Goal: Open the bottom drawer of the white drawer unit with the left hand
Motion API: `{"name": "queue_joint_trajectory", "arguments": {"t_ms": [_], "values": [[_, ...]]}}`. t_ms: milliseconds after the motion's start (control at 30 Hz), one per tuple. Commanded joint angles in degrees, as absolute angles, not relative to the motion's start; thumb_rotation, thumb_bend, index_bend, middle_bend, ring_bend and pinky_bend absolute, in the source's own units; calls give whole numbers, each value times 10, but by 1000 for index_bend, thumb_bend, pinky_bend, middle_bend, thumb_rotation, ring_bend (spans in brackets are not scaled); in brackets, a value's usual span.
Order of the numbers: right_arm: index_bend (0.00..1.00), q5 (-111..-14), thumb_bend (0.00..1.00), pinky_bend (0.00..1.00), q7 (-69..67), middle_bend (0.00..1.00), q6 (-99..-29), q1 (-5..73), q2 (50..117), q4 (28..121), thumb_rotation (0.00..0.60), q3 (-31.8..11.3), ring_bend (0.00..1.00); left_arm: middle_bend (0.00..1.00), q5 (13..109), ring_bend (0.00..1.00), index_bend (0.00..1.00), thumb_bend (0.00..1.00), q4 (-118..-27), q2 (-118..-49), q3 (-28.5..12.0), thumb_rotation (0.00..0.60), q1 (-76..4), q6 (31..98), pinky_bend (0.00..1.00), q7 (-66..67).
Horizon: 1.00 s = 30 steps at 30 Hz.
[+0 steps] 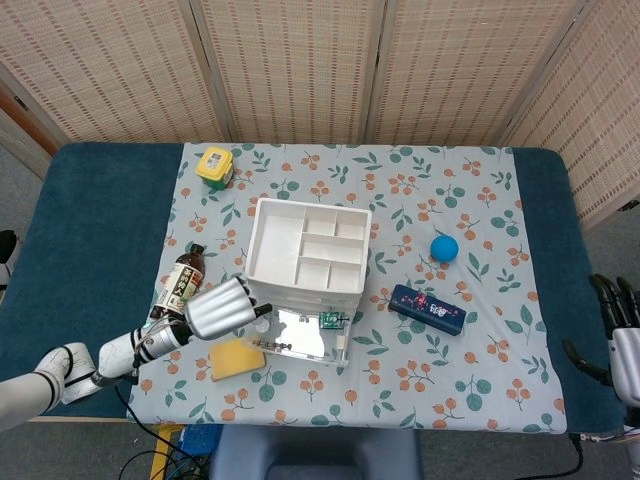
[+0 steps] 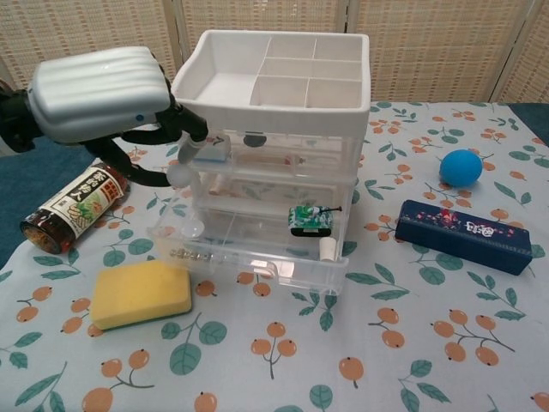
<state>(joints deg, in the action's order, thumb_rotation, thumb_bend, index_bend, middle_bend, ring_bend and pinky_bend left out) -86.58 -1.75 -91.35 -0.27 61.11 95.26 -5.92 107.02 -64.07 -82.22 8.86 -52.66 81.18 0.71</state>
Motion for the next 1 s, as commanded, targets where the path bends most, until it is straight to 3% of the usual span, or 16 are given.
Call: {"name": "queue_joint_trajectory", "arguments": {"t_ms": [33,500,1000], "values": [[0,-868,268,115,-17,81,-915,-2,610,954,600,-59,49,937,1055,981,602,207,-645,-814,92,600,-499,821,1000,6],[0,-875,268,115,-20,81,-921,-3,607,955,600,-57,49,937,1003,981,600,208,-619,-816,83,600,-416,813,1000,-16],[0,-874,268,115,-27,81,-921,-5,610,950,600,-54,49,937,961,981,591,207,-619,-833,71,600,-378,743,1000,-25]]}}
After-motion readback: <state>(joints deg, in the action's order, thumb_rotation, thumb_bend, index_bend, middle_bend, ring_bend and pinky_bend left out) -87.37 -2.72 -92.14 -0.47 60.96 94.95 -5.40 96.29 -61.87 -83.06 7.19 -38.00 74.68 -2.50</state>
